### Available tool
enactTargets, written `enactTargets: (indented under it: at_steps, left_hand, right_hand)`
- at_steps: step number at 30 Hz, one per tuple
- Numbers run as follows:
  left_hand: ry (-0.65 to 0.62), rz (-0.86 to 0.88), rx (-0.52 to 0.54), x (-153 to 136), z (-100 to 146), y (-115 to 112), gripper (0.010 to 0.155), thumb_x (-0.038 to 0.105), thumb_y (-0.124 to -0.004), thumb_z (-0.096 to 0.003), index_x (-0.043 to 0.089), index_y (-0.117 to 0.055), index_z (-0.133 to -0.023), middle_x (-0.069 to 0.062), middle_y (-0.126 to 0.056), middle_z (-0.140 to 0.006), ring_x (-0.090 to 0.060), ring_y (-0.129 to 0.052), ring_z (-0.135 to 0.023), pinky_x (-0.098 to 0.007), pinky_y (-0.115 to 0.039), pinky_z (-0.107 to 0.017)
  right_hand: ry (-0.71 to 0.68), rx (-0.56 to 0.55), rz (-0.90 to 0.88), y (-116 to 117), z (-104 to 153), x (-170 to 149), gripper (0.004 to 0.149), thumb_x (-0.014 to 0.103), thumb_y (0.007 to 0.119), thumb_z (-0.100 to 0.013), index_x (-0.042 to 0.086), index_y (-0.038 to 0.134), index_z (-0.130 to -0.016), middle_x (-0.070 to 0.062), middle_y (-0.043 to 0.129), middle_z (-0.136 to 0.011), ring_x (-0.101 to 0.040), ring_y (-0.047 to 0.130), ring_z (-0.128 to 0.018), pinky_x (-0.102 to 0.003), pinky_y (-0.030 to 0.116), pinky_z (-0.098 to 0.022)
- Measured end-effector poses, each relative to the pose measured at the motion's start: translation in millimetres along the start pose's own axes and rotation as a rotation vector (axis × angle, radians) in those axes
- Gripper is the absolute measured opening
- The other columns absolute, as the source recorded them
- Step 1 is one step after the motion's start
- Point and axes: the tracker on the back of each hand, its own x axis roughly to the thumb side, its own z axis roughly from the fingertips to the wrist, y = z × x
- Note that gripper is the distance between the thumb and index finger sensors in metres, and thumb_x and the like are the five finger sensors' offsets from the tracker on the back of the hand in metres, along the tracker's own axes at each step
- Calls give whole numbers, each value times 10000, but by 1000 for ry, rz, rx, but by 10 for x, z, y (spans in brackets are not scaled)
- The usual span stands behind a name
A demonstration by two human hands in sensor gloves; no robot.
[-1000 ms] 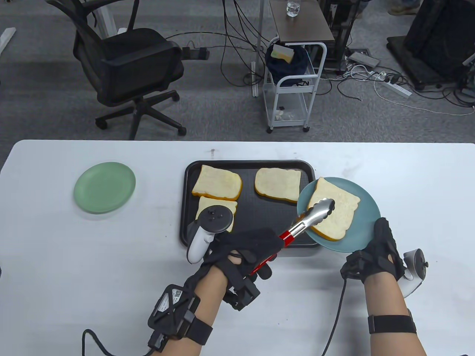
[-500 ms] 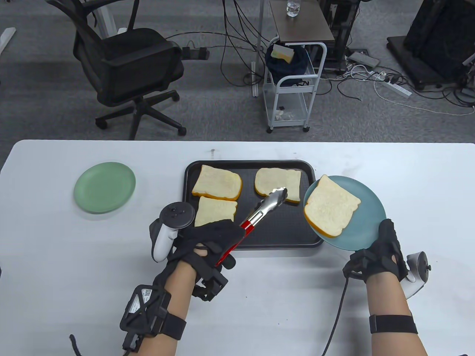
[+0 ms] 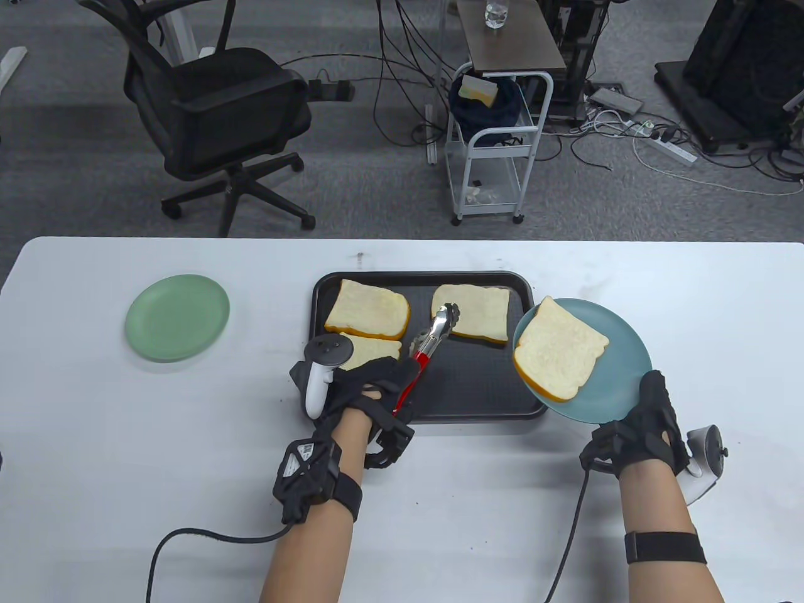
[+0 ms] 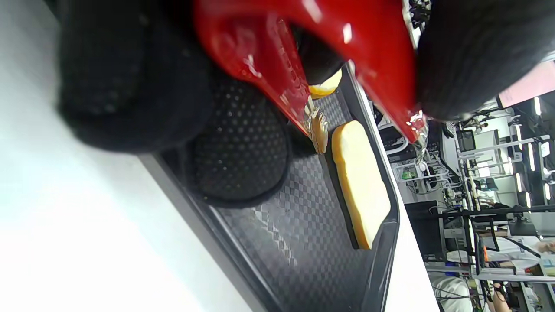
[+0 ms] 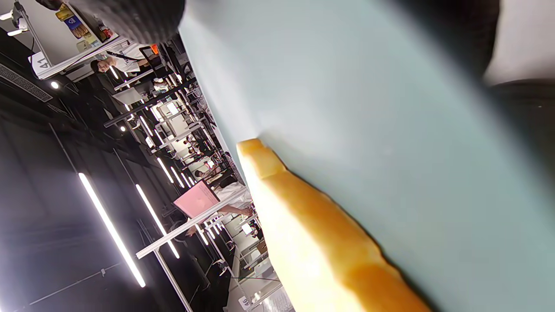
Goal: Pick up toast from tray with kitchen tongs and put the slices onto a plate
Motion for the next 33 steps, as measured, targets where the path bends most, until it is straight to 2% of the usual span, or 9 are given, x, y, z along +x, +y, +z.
enactTargets:
  at_steps: [7,10,12,16,20,23,27,30,33]
  left_hand:
    - [18,83,-28,30,-232,-76,750,635,-866,-407,240,-640,-1002,-120,-917,-925,-255,-1158,-408,-360,-991,-196]
    - [44,87,-9,41,-303,-90,705,584,-871,-423,242,-649,-998,-132,-952,-862,-245,-1157,-368,-363,-987,-178]
    - [67,76,25,43,-315,-91,643,516,-888,-429,234,-693,-974,-147,-994,-796,-249,-1161,-319,-380,-983,-152]
    - [27,129,13,33,-225,-42,620,496,-892,-429,240,-706,-963,-147,-1007,-775,-237,-1162,-309,-383,-985,-154]
    - [-64,184,9,157,85,172,611,496,-886,-437,252,-701,-966,-138,-1005,-782,-229,-1164,-316,-379,-988,-162]
    - [-161,210,23,348,473,405,608,502,-879,-444,261,-693,-969,-127,-999,-794,-220,-1164,-328,-373,-991,-172]
    - [-292,235,-6,601,949,603,606,508,-870,-451,266,-684,-975,-122,-993,-804,-215,-1163,-339,-370,-992,-183]
    - [-388,248,-43,808,1289,640,606,509,-869,-455,267,-681,-978,-120,-991,-809,-215,-1163,-342,-369,-992,-187]
    - [-457,221,-79,971,1528,569,607,511,-867,-455,265,-681,-978,-121,-992,-808,-214,-1164,-342,-368,-992,-187]
  right_hand:
    - [8,1,-6,1,-11,-16,496,524,567,-505,231,499,-899,-153,826,-796,-303,1039,-480,-497,851,-417]
    - [13,1,-10,2,-10,-21,496,524,568,-504,230,500,-899,-154,826,-795,-303,1040,-479,-497,852,-416]
    - [15,2,-12,4,-7,-24,496,523,568,-505,229,500,-899,-155,826,-795,-304,1039,-479,-497,852,-416]
    - [15,5,-10,6,-15,-23,495,523,568,-505,231,500,-899,-153,826,-796,-302,1040,-478,-497,852,-415]
    - [15,0,-12,0,-18,-23,495,523,567,-505,231,500,-899,-154,825,-796,-302,1040,-479,-497,852,-415]
    - [13,-8,-10,-4,-19,-29,496,522,568,-505,229,500,-899,-154,825,-795,-303,1040,-477,-498,852,-415]
    - [6,-6,-8,0,-10,-23,496,522,568,-505,228,500,-899,-156,826,-794,-303,1040,-477,-498,852,-413]
    - [2,-2,-2,12,1,-22,495,521,569,-505,228,501,-899,-156,826,-794,-304,1040,-476,-498,852,-414]
    - [-4,2,5,23,18,-21,494,522,569,-505,229,502,-897,-155,827,-794,-305,1040,-476,-497,852,-413]
